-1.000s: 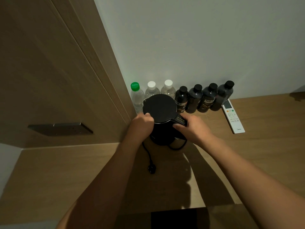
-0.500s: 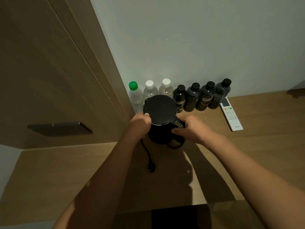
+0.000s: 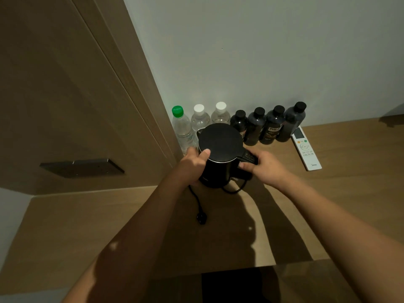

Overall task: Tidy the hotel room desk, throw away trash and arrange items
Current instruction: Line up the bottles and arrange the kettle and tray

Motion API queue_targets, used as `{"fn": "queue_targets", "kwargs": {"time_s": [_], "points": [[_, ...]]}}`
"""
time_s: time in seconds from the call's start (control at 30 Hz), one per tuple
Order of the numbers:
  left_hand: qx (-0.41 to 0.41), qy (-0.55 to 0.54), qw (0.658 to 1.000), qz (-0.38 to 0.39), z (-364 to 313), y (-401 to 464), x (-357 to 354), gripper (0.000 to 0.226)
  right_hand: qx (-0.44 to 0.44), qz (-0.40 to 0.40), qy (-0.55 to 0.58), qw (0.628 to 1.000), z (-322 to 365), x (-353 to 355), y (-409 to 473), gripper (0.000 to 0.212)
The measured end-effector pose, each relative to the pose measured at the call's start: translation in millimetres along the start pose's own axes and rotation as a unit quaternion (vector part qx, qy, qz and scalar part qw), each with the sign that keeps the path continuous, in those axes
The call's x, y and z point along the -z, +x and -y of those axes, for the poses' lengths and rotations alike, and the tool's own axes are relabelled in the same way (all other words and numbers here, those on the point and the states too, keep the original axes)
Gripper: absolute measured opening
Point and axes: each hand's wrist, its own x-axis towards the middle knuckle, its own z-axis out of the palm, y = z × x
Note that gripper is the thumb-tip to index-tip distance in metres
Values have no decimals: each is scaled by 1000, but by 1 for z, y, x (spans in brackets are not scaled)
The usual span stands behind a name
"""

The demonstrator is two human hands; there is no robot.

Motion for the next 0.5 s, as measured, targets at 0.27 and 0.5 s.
{"fn": "queue_targets", "kwargs": {"time_s": [0.27, 0.5], "points": [[64, -289, 950, 100, 57, 33, -27, 95, 42, -12, 5, 999, -3, 6, 10, 26], [25, -368, 912, 178, 51, 42, -41, 71, 64, -56, -79, 993, -6, 2, 1, 32]]}}
